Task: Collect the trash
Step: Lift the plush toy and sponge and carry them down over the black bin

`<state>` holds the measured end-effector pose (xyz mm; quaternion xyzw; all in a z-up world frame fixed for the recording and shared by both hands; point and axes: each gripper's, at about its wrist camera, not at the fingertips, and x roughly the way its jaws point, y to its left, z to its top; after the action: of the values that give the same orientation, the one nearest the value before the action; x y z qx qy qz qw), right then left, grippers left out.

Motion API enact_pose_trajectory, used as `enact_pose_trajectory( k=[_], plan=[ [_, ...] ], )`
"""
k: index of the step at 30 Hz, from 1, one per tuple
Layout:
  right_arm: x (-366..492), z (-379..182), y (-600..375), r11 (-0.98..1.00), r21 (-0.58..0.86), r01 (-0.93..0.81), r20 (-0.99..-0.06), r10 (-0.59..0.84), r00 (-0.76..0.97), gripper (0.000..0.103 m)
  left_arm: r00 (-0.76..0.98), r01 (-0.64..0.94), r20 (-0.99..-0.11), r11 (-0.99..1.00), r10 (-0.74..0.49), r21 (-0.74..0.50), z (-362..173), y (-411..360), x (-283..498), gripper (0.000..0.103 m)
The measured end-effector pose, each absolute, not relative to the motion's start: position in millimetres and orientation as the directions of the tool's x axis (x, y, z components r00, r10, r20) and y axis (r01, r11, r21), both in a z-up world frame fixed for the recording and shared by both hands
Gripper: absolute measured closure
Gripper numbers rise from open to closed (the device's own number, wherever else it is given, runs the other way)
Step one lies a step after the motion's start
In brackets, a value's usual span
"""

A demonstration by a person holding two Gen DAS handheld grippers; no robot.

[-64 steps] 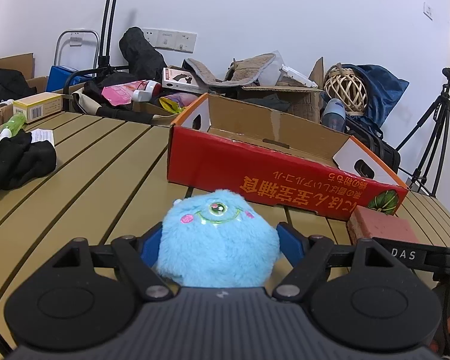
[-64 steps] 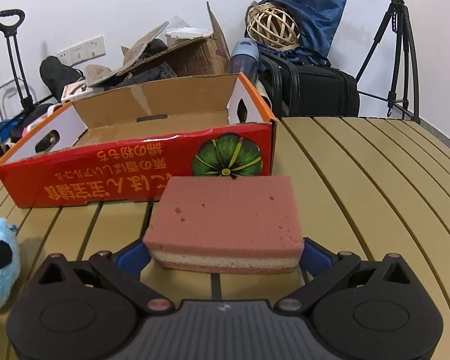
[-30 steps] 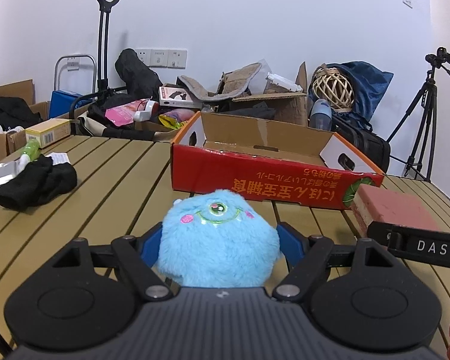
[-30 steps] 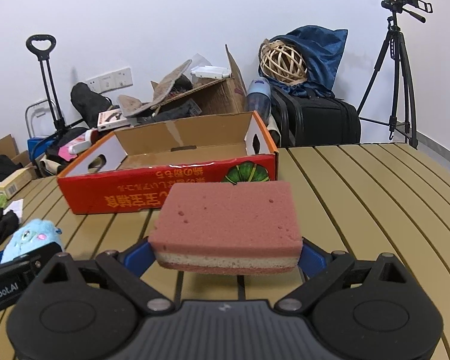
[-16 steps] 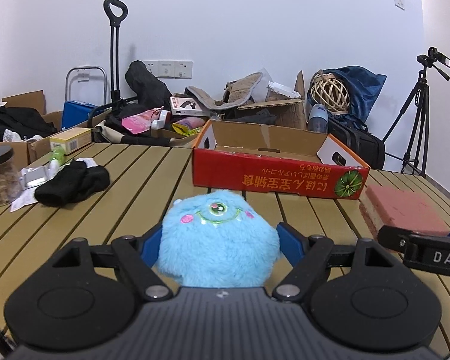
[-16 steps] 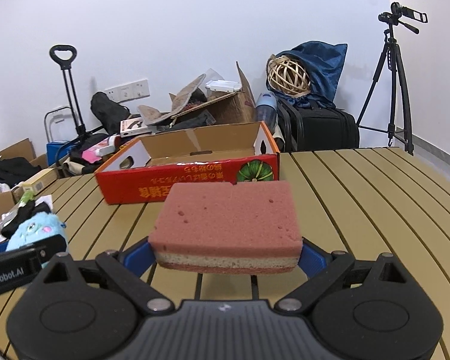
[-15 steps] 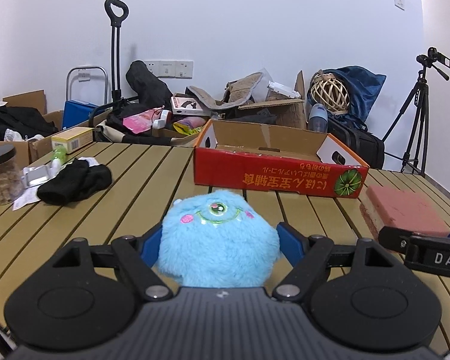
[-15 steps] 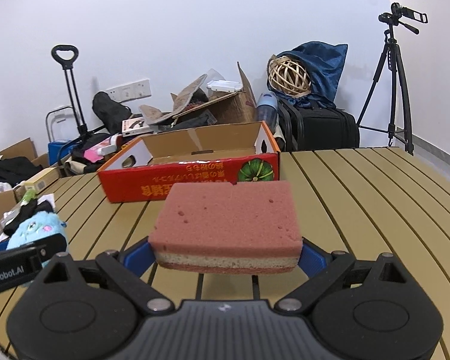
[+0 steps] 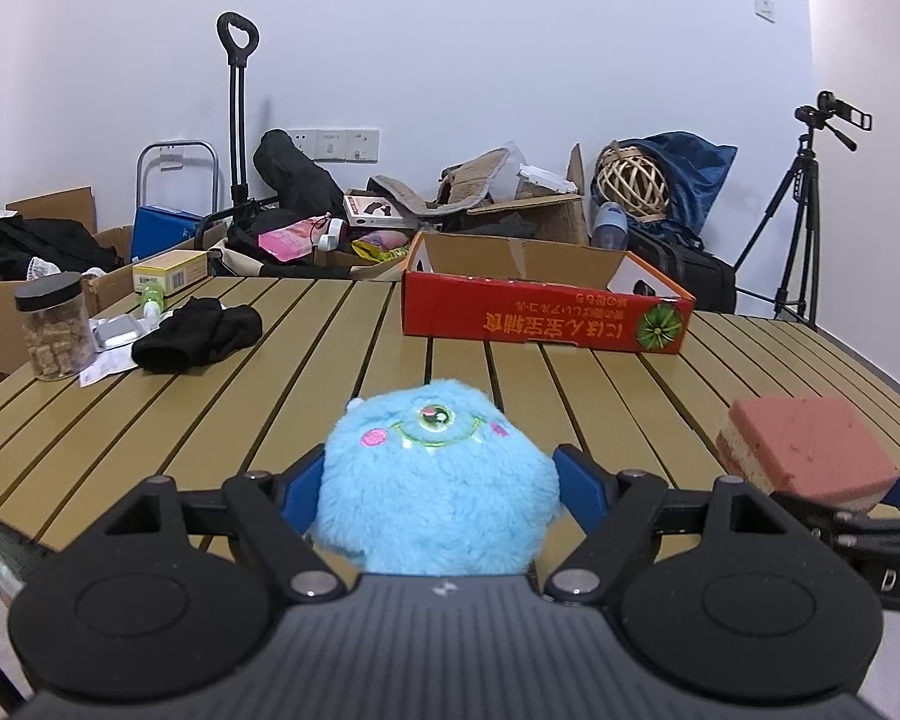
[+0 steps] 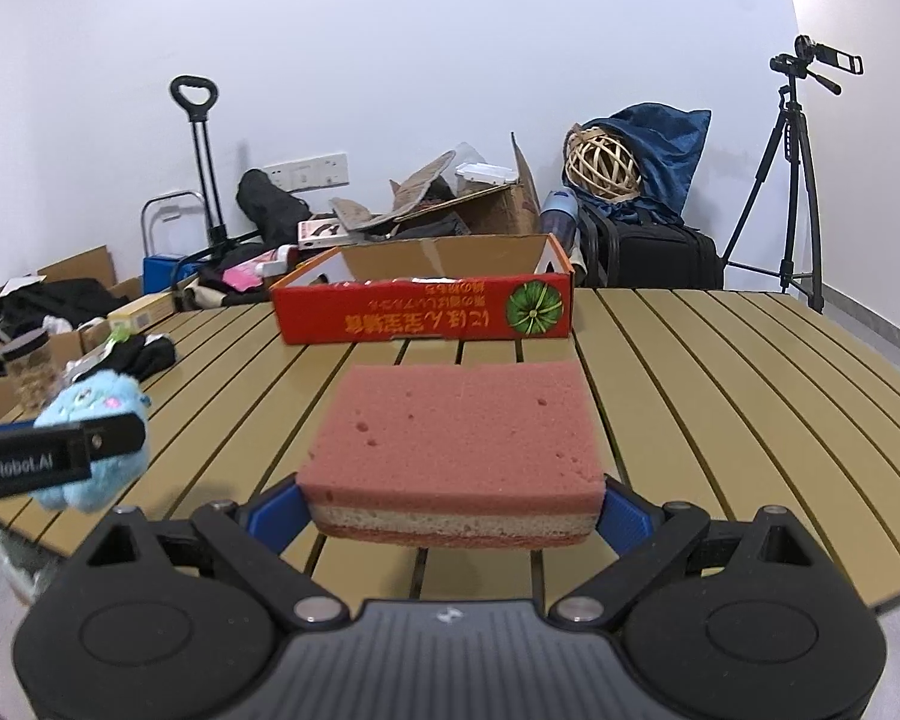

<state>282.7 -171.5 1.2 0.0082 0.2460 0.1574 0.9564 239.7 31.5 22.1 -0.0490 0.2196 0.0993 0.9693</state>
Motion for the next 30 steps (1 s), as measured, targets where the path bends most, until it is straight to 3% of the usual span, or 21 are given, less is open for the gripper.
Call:
enact_pose_trajectory(
  k=[16,30],
  plan=[
    [186.6,-18.0,-179.9,0.930,0.073,-0.359,-0.509,0.344,0.789,0.005,0.879,-0.157,-0.461,0.987,0.123,-0.036,-5.4,23.6,152.9,0.023],
    [156.7,-72.5,-175.1,0.921,0.077,-0.381,-0.657,0.335,0.676,0.005,0.824,-0.126,-0.559,0.992,0.094,-0.020,-49.9,20.3,121.9,0.023]
  ],
)
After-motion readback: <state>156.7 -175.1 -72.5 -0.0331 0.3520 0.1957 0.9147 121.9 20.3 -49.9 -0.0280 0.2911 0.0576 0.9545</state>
